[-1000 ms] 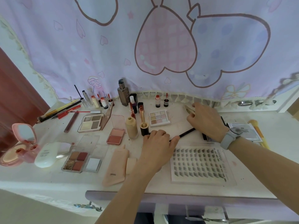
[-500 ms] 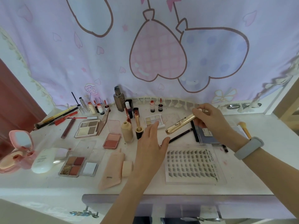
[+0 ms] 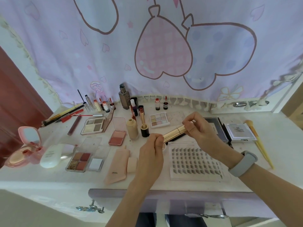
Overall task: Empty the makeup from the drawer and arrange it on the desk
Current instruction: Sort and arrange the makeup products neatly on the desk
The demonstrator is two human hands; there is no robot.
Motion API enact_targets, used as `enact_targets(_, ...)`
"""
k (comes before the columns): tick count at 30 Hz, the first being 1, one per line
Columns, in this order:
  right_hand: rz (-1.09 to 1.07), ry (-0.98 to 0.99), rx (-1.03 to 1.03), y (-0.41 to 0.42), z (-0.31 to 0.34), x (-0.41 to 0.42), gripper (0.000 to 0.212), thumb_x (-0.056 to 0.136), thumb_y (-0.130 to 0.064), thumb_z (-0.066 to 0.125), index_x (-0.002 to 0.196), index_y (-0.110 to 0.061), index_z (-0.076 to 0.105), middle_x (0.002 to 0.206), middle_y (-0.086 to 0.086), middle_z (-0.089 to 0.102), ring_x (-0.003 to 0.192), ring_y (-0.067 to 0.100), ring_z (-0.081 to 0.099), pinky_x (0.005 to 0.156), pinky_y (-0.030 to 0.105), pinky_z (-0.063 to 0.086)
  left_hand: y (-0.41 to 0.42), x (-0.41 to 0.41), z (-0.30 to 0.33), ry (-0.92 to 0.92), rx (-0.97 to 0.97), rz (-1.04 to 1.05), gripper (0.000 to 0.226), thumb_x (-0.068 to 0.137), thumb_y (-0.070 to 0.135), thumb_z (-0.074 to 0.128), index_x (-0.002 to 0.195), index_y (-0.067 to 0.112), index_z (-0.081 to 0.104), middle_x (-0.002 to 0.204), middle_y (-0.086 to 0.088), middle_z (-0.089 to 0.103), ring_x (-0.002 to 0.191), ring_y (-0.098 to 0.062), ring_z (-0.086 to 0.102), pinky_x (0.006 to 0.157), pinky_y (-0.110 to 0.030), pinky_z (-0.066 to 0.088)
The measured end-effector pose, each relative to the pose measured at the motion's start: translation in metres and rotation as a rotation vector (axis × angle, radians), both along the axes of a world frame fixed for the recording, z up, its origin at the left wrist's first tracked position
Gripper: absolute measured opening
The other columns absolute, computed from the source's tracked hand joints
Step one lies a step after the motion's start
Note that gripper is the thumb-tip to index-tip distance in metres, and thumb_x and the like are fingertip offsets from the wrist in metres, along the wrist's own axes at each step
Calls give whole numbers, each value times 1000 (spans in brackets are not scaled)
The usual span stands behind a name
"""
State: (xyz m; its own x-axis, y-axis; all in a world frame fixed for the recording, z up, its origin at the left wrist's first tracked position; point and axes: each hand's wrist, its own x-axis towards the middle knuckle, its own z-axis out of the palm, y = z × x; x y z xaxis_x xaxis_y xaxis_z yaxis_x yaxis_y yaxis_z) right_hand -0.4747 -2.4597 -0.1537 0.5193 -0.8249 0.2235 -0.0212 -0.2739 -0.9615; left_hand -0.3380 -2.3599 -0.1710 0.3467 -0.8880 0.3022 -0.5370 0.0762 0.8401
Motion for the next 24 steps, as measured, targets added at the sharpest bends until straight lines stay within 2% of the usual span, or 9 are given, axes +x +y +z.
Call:
enact_targets(3,131,78,-51,-4,7,-5,3,87,-17,47,87,-20,49,66,-16,49,57,1,39,57,13,33,1,4,2,14,20,25,25,94,34,26,79,29,45,56,9,42,47,-3,41,46,-16,31)
enact_targets(6,124,171,57,-7,13,-5,19,98,-18,40,88,-19,56,69,-6,55,53,9,44,49,17,31,0,7,2,-76,23,14,26,86,46,19,78,33,41,59,7,47,47,-7,40,46,-19,30)
enact_targets(10,-14,212,-37,-7,5,3,37,100,-20,31,76,-18,58,41,-11,45,37,4,35,44,15,28,0,6,0,-115,43,2,27,85,48,17,75,34,38,63,3,53,48,-7,39,49,-26,30)
enact_targets(13,53,146,-165,-8,1,-4,33,99,-15,32,105,-39,53,63,-9,45,53,3,37,54,14,33,-2,9,2,-95,57,10,28,86,47,17,76,32,39,61,3,50,49,-9,38,50,-26,31)
enact_targets(15,129,154,-178,-10,1,-11,47,92,-15,36,117,-54,41,83,-3,46,64,3,38,63,14,36,-2,12,3,-132,70,14,29,91,43,20,79,28,42,58,6,46,49,-9,39,49,-25,30)
enact_targets(19,186,244,-129,-14,5,-14,41,93,-11,43,116,-45,45,97,-3,48,69,3,46,63,21,41,-2,13,4,-144,92,9,32,94,41,21,86,23,46,61,1,51,51,-10,41,52,-28,32)
enact_targets(21,155,371,-73,-14,8,-10,24,99,-27,35,100,-36,57,85,1,61,57,8,50,56,23,41,-1,12,6,-159,90,-4,31,86,48,16,82,32,41,68,-1,58,51,-8,42,51,-25,33)
enact_targets(22,126,402,-77,-15,8,-9,31,98,-32,31,90,-28,61,68,-3,62,48,8,47,52,22,38,-1,12,7,-179,95,-11,29,86,48,16,81,33,40,70,-1,59,53,-8,43,52,-24,34)
enact_targets(24,89,371,-123,-14,7,-9,33,99,-24,33,81,-20,60,47,-10,52,40,3,39,49,18,34,-2,12,7,-202,110,-17,27,93,40,20,85,27,42,73,-3,60,54,-9,43,54,-26,35)
